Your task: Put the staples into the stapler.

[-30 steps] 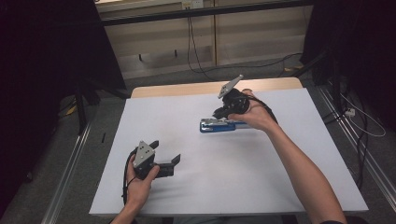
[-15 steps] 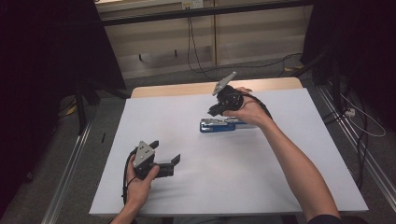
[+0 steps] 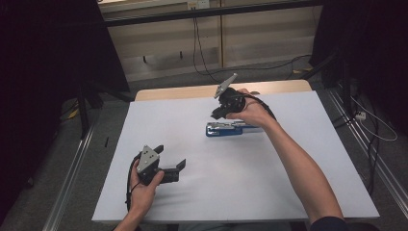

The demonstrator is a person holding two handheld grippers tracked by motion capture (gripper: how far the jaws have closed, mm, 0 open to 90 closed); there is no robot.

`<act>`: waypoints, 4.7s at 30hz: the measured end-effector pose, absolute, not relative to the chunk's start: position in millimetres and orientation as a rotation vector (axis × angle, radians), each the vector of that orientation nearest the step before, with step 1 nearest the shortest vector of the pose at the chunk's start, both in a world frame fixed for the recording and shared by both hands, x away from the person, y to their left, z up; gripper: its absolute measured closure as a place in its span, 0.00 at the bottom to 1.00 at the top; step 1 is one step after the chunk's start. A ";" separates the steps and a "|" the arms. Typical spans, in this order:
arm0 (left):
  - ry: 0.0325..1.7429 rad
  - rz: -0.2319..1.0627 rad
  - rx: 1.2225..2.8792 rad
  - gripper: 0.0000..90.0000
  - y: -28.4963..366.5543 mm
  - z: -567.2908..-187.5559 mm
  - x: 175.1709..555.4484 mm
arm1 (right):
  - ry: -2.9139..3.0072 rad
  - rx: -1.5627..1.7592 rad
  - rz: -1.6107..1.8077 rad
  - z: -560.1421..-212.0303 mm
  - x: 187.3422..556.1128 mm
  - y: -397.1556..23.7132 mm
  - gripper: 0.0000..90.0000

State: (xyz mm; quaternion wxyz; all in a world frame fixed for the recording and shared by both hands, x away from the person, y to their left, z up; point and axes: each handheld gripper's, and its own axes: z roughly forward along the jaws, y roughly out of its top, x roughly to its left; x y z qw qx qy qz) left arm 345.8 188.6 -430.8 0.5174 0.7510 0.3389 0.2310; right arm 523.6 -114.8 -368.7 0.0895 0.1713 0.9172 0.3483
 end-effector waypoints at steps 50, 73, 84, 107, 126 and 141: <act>0.811 0.558 1.810 0.03 189.9 -430.7 346.1 | 2.830 0.287 0.890 -403.0 539.4 -98.9 0.88; 0.808 0.558 1.812 0.03 189.2 -430.8 346.0 | 2.830 0.230 0.867 -402.1 540.3 -102.2 0.88; 0.805 0.556 1.811 0.03 189.5 -430.7 345.9 | 2.843 0.201 0.856 -406.8 540.0 -98.1 0.88; 0.805 0.558 1.809 0.03 189.9 -430.5 345.7 | 2.849 0.182 0.832 -407.8 541.1 -96.0 0.87; 0.806 0.558 1.809 0.03 190.1 -430.3 345.7 | 2.856 0.151 0.835 -407.8 541.8 -97.8 0.88; 0.807 0.555 1.812 0.03 190.0 -430.7 346.0 | 2.876 0.136 0.822 -406.8 544.8 -97.0 0.88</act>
